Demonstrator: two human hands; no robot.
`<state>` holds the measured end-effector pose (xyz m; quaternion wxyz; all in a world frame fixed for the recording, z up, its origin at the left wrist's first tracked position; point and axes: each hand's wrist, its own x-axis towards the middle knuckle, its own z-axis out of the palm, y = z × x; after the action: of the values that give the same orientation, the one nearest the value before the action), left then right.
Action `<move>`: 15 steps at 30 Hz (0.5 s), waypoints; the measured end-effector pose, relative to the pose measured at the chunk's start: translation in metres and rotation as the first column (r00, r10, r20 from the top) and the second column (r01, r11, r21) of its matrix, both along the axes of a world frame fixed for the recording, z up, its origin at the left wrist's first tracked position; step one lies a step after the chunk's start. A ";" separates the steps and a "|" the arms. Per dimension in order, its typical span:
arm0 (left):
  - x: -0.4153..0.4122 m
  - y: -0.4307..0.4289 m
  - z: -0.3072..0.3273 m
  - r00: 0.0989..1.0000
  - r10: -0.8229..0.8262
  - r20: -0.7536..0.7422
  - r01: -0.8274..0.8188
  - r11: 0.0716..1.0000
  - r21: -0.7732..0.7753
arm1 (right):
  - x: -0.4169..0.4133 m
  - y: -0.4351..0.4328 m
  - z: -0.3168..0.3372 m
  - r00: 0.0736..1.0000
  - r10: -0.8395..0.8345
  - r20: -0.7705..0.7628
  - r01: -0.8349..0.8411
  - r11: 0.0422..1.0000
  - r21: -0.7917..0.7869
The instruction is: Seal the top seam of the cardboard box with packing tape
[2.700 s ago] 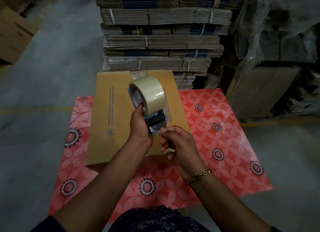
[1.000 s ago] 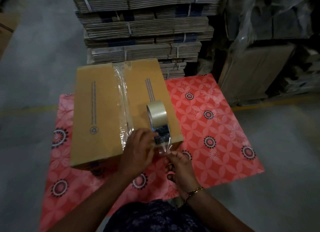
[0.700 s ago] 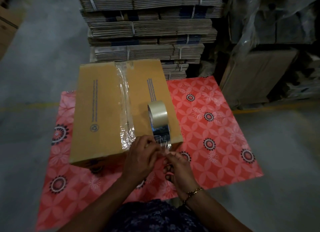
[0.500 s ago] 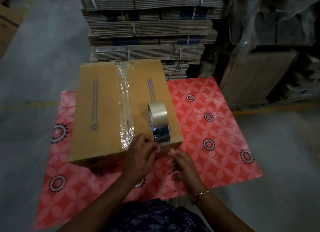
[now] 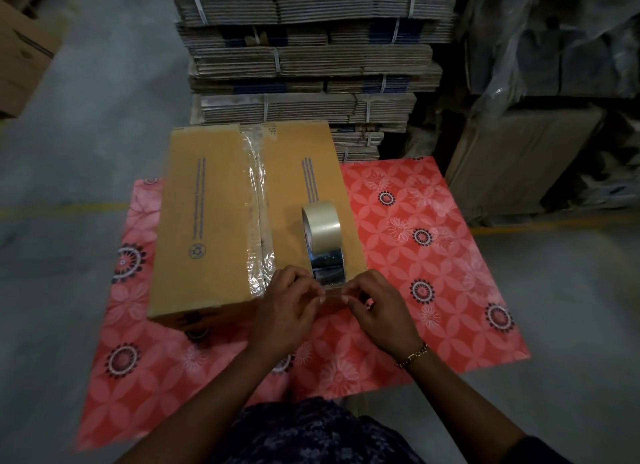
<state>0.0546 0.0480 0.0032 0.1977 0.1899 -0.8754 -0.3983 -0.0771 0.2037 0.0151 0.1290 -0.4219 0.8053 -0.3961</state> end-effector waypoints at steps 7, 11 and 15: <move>0.007 0.007 -0.002 0.999 0.046 -0.006 -0.044 0.984 0.174 | -0.004 0.001 0.001 1.000 -0.002 0.029 0.002 1.000 0.000; 0.005 0.013 -0.004 0.998 0.055 -0.029 -0.045 0.962 0.269 | -0.005 0.001 0.001 0.999 0.005 0.045 -0.005 1.000 0.005; 0.001 0.015 -0.007 0.996 0.080 -0.043 -0.059 0.928 0.368 | -0.007 0.001 0.002 0.998 0.010 0.064 -0.012 1.000 0.028</move>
<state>0.0560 0.0629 -0.0042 0.1975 0.2428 -0.7724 -0.5527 -0.0844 0.2043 0.0167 0.1630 -0.4115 0.8039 -0.3972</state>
